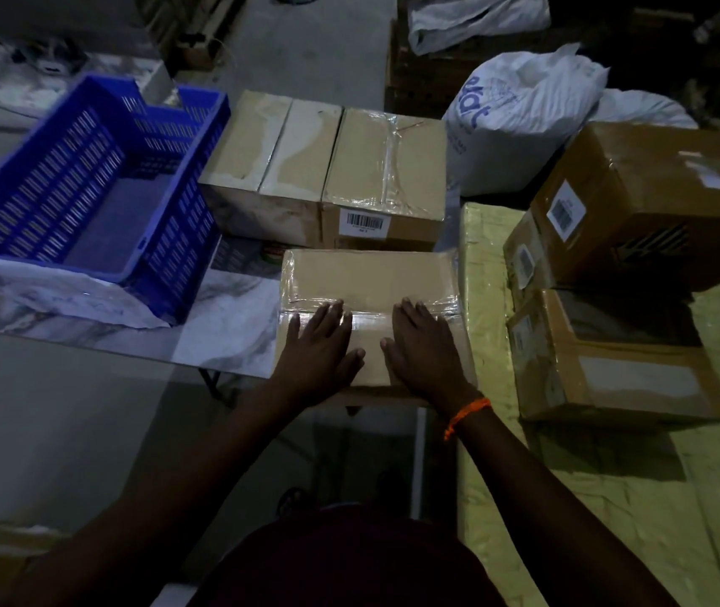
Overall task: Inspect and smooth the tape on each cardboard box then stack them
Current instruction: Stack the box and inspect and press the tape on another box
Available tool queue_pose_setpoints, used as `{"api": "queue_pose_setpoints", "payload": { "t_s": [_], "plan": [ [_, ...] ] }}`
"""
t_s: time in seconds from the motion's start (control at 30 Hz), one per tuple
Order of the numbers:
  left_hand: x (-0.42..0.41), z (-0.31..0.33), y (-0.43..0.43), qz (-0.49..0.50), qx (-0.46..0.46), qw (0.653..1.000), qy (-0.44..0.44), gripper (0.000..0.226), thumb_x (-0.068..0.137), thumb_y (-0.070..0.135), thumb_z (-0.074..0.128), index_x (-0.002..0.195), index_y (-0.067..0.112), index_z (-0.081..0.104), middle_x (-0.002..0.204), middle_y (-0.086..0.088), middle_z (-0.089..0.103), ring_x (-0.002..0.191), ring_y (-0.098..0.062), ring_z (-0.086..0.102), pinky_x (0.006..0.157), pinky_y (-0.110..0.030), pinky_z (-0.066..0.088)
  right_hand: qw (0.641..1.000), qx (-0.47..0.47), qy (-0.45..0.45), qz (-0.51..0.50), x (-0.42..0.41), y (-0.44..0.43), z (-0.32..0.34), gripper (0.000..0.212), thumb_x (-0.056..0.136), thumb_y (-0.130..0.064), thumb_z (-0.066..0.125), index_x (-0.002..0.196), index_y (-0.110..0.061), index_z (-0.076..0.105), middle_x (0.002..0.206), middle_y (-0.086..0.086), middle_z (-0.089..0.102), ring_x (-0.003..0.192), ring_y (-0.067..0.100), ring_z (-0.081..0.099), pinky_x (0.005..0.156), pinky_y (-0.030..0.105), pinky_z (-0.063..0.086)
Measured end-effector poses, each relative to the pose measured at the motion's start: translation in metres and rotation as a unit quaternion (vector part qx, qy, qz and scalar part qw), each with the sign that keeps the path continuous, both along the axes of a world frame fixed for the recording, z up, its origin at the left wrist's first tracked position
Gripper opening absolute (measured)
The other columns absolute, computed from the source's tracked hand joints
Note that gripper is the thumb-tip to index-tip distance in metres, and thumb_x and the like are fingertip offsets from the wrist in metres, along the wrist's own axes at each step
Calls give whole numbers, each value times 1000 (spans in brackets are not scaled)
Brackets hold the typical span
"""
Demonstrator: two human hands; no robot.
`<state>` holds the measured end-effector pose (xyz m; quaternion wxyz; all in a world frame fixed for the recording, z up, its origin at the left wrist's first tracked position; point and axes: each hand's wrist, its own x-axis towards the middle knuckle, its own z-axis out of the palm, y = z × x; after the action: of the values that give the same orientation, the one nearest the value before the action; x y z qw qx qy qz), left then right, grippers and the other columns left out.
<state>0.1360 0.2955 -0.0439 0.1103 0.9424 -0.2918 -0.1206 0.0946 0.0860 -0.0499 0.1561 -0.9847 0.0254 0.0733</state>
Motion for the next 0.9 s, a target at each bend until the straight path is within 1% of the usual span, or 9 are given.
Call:
{"api": "queue_pose_setpoints", "payload": {
  "t_s": [0.1, 0.23, 0.37, 0.5, 0.57, 0.67, 0.73, 0.8, 0.9],
  "plan": [
    [-25, -7, 19, -12, -1, 1000, 4, 85, 94, 67, 9, 162, 17, 21, 171, -8, 10, 158, -28, 7, 123, -58, 9, 999, 13, -33, 6, -37, 1, -4, 61, 105, -44, 41, 156, -11, 39, 165, 13, 35, 154, 32, 28, 123, 58, 24],
    [-39, -24, 37, -27, -8, 999, -43, 76, 101, 65, 20, 162, 19, 26, 170, -6, 16, 156, -29, 16, 121, -60, 21, 998, 13, -61, -5, -63, 2, -12, 63, 103, -47, 31, 154, -13, 45, 164, 11, 38, 154, 32, 30, 122, 53, 19],
    [-39, -30, 36, -24, -5, 998, -50, 74, 102, 63, 22, 161, 19, 29, 169, -7, 19, 155, -30, 20, 120, -61, 22, 998, 7, -68, -11, -66, 4, -16, 61, 104, -46, 28, 155, -16, 45, 164, 8, 37, 155, 29, 28, 123, 51, 16],
    [-39, -33, 37, -23, -9, 999, -44, 77, 101, 67, 21, 162, 21, 24, 170, -5, 14, 157, -28, 13, 123, -60, 16, 998, 13, -54, -14, -64, 5, -13, 63, 103, -46, 25, 155, -16, 45, 165, 8, 36, 156, 29, 26, 124, 55, 16],
    [-40, -33, 36, -18, -15, 999, -43, 80, 99, 70, 24, 163, 22, 21, 171, -3, 10, 157, -25, 8, 125, -56, 7, 999, 17, -45, -26, -62, 4, -9, 66, 101, -49, 25, 154, -17, 46, 165, 9, 36, 156, 30, 25, 124, 58, 17],
    [-41, -30, 34, -7, -17, 999, -51, 83, 98, 72, 28, 163, 22, 20, 170, -2, 8, 157, -24, 5, 124, -53, -1, 993, 12, -60, -100, -67, 0, -8, 69, 100, -58, 35, 155, -17, 43, 166, 14, 32, 155, 32, 24, 122, 59, 18],
    [-41, -29, 34, -3, -16, 998, -53, 82, 98, 71, 30, 163, 21, 23, 170, -4, 11, 157, -25, 8, 123, -54, 0, 975, 70, -81, -194, -73, -3, -8, 79, 97, -59, 54, 159, -14, 33, 165, 15, 30, 152, 33, 27, 123, 58, 23],
    [-41, -29, 34, -5, -13, 998, -56, 79, 99, 69, 29, 162, 21, 26, 169, -6, 16, 156, -28, 15, 121, -58, 5, 938, 185, -84, -283, -74, -6, -3, 89, 93, -48, 70, 161, -12, 26, 160, 17, 34, 146, 34, 37, 118, 55, 36],
    [-39, -31, 40, -26, -12, 998, -53, 75, 102, 69, 21, 162, 24, 24, 169, -8, 17, 155, -31, 19, 120, -64, 14, 893, 274, -57, -353, -70, -11, 10, 79, 92, -37, 75, 155, -9, 37, 148, 18, 46, 135, 35, 49, 106, 43, 47]
  ]
}}
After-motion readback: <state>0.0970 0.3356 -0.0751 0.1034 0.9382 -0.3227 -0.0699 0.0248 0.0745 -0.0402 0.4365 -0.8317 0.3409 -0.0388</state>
